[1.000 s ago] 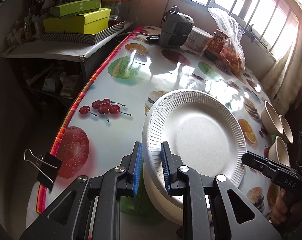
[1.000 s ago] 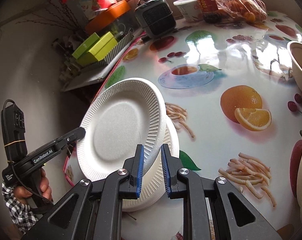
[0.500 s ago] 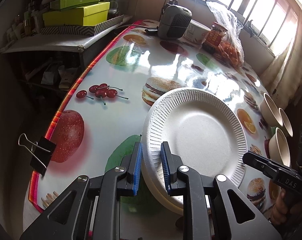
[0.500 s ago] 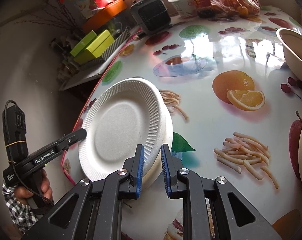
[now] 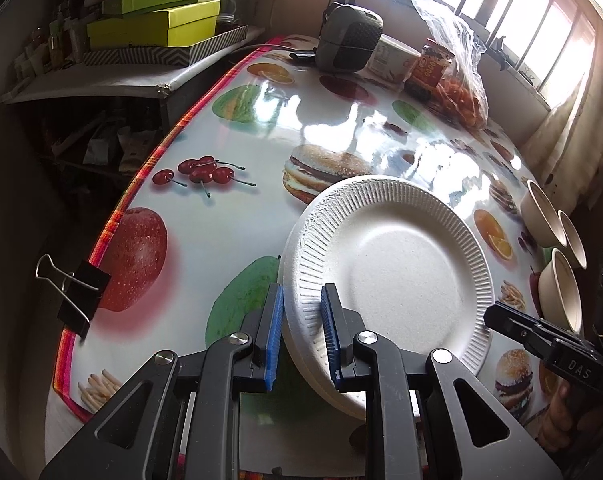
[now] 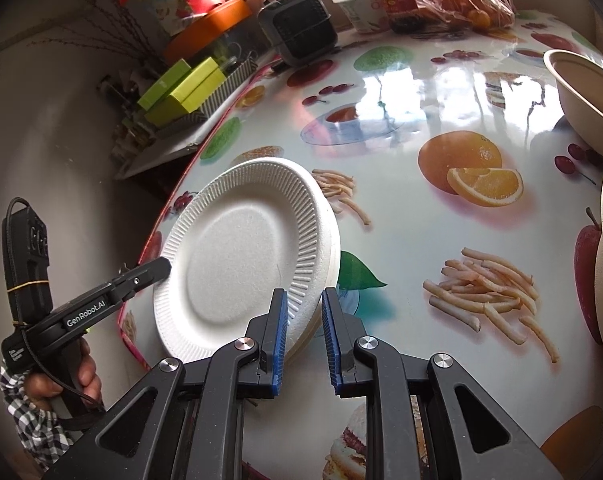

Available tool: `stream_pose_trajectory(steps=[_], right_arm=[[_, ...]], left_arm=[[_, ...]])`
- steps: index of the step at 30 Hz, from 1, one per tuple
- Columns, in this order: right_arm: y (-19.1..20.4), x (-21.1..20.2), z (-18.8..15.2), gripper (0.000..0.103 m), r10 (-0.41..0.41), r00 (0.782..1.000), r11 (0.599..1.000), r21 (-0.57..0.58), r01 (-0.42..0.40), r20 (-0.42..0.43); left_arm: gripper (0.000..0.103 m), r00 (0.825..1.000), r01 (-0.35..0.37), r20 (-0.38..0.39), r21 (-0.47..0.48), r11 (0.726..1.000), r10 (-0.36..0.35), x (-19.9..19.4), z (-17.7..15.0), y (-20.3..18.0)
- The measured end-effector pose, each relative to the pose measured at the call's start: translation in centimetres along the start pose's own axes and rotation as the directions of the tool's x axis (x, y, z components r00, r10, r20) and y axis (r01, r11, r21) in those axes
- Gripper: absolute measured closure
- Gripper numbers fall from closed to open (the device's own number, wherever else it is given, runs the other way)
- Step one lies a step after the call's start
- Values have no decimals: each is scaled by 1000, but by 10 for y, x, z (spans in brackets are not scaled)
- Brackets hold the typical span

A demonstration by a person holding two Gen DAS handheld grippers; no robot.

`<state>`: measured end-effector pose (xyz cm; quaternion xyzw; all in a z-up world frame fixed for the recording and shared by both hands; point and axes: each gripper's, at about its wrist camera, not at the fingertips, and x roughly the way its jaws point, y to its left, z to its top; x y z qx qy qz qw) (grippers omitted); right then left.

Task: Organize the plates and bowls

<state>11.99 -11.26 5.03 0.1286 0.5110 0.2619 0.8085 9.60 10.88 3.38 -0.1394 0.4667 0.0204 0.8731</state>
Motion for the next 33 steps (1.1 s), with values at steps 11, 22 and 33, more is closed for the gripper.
stream_pose_trajectory(steps=[11,22,33], right_arm=[[1,-1,-2,85,-18,1000,1000,-14,19,9],[1,-5,-2,85,-34,999,999,-13,34,21],[1,-20,2,73,-66,994,998,-14,67,82]], left_arm=[[83,1000,-1,0,-4,1000,1,1,-1,1],[82,1000,-7,11,-4,1000,7,-3,-1,1],[69,998,-47,54,14,999,46,-14,1,0]])
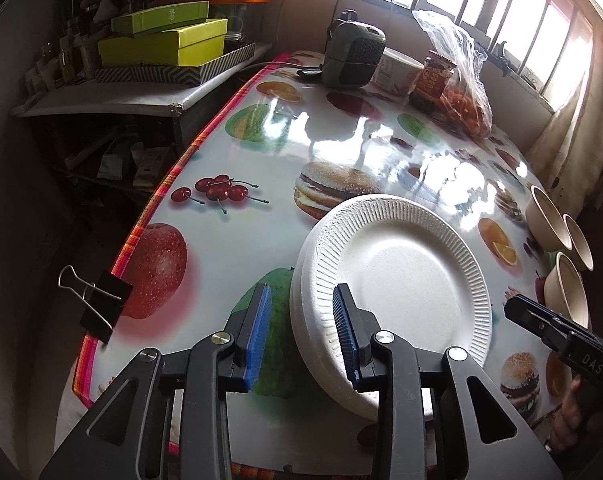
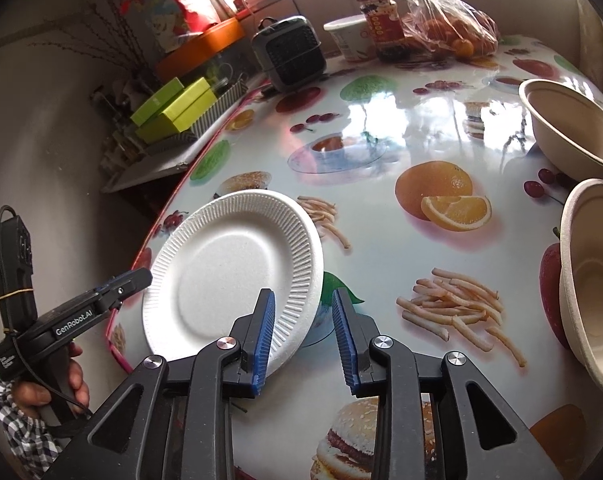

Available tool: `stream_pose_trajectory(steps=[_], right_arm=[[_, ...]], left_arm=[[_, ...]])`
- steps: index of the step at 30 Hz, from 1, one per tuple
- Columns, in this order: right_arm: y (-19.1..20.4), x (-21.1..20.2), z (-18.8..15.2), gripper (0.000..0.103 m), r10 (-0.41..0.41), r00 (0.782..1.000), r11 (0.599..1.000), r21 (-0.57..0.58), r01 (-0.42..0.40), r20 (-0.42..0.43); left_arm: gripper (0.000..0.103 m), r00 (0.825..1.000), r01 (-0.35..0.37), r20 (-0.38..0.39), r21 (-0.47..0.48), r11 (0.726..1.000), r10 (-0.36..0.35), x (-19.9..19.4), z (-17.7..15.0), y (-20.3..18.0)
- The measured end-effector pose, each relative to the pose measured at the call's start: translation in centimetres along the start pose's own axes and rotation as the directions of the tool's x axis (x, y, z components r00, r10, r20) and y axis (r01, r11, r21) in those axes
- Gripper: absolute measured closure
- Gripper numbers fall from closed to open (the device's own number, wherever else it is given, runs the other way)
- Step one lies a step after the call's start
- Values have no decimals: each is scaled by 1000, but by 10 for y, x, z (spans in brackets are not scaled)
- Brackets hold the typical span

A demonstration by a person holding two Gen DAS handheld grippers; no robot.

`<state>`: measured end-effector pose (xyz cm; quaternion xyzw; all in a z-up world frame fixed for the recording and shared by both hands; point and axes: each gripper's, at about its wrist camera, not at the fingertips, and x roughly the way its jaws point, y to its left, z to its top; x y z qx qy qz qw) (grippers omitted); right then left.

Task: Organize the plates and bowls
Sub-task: 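Open both tools to release the plates and lift away from the stack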

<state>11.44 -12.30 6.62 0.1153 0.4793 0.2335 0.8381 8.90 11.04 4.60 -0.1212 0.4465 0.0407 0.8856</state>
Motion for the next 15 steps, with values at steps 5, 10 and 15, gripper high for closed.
stream_pose_trajectory(steps=[5,10,15], right_arm=[[4,-4,3,67,-17,1000,1000,-17,17,24],[7,-9,5,64,-34,998,999,-28,36,48],[8,-16,3,57,-71,995,997,-38,74,76]], left_arm=[[66,999,-26,26,4,1000,26,-8,3,0],[65,998,-32,47,15,999,31,-15,8,-4],[65,995,-59,79,58,997,54,-21,10,-19]])
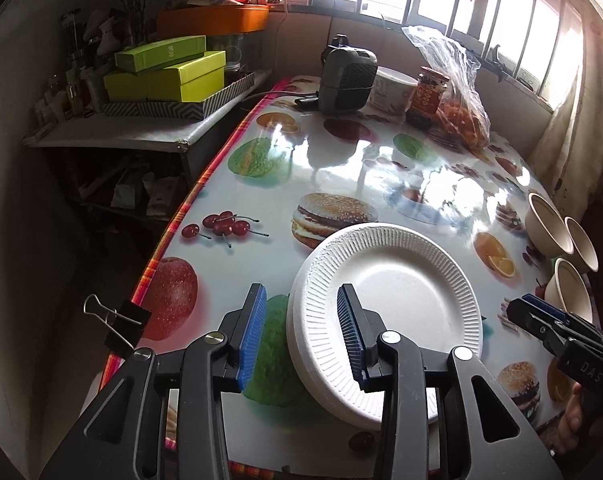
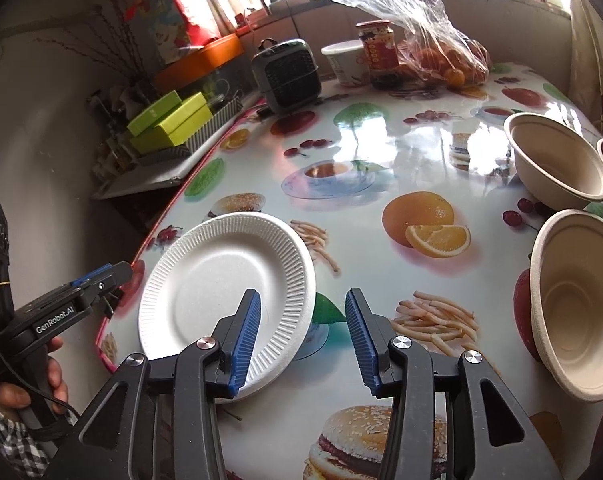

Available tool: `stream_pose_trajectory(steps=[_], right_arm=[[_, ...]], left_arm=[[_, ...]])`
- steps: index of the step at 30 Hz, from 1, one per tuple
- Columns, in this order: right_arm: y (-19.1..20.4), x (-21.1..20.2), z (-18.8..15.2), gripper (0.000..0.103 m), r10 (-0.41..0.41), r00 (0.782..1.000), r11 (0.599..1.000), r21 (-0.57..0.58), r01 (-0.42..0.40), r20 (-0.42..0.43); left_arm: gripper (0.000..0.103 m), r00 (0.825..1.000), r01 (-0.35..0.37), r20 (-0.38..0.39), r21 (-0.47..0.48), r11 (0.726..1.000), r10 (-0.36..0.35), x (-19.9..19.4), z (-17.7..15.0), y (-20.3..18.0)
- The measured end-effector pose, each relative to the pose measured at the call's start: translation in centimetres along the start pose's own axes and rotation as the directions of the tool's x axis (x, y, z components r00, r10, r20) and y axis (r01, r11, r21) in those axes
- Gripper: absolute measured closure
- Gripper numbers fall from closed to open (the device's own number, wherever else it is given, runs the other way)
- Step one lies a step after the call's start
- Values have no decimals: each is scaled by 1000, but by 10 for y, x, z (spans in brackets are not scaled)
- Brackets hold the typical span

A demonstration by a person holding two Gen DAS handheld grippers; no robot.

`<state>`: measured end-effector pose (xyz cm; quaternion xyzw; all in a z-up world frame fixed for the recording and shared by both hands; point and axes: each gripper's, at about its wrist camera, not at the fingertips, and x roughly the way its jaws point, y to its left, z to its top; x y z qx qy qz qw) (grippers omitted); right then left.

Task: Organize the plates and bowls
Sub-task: 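Open both tools to release the plates and lift away from the stack, then reach the left tool to a tan paper bowl rim while the right tool reaches another bowl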

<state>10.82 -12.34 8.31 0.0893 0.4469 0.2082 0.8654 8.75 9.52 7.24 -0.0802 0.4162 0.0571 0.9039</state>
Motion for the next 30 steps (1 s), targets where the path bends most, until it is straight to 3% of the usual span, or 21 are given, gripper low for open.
stream_pose_trajectory(steps=[6,30], right_arm=[[-3,-11,0,52,-43,999,999,-11,43,33],[-36,-48,4,49,-141,983,990,41,137,121]], left_arm=[[65,999,29,11,48,998,-30,-1,3,-22],[65,993,115,-2,191,975,-117,4,15,-105]])
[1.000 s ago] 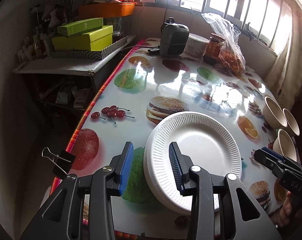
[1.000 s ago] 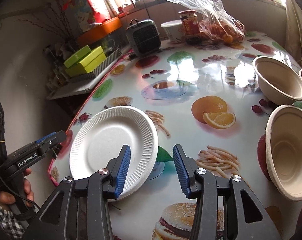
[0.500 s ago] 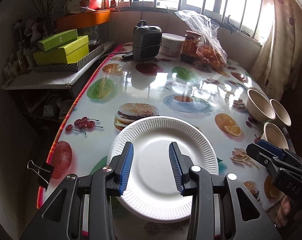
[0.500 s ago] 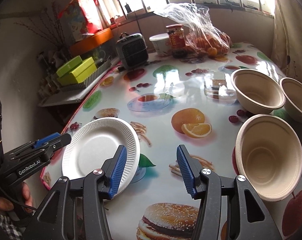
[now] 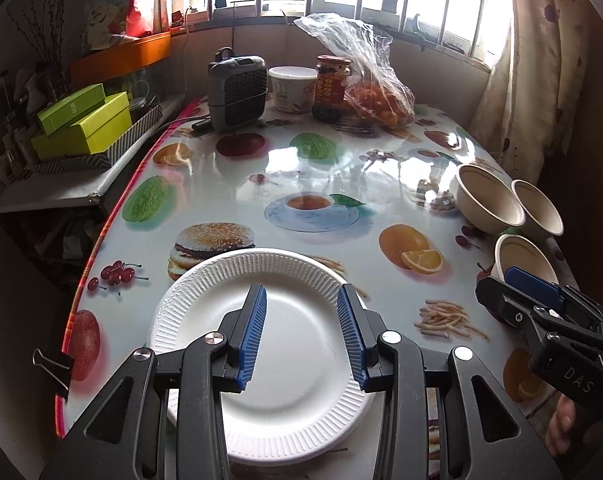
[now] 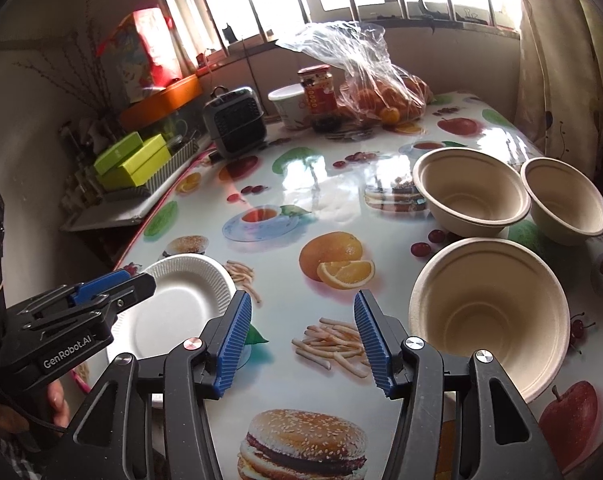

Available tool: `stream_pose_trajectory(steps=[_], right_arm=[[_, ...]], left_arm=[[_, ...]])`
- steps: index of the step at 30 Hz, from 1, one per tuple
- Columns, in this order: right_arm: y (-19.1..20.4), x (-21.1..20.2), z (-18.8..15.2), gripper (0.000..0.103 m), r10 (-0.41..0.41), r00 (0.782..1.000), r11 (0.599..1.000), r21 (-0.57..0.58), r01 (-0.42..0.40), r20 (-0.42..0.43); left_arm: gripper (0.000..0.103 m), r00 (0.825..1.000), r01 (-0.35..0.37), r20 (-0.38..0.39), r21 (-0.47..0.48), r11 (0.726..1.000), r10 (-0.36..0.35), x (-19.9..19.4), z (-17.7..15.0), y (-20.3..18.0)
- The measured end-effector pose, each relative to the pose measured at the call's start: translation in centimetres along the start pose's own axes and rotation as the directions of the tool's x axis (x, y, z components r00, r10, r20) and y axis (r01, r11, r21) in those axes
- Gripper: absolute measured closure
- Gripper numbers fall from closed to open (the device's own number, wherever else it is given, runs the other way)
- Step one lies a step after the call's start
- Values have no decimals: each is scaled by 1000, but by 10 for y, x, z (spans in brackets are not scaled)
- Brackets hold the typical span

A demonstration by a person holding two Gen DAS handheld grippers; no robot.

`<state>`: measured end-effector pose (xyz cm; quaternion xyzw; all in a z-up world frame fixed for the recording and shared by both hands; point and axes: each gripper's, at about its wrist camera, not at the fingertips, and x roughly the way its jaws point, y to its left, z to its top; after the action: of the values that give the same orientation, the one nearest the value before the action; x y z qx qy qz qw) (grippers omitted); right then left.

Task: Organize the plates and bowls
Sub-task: 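Reach the left tool to a tan paper bowl rim while the right tool reaches another bowl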

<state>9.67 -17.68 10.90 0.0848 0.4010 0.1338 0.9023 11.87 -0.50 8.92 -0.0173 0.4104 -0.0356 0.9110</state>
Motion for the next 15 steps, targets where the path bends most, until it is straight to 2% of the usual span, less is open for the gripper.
stream_pose_trajectory(steps=[10,15], right_arm=[[-25,-16,6,46,-29,999,999,26,28,43],[-47,-27,10,45,-69,996,997,46,67,62]], left_arm=[[64,1000,28,0,46,999,-28,5,12,-36],[64,997,79,-14,65,995,-78,13,20,-58]])
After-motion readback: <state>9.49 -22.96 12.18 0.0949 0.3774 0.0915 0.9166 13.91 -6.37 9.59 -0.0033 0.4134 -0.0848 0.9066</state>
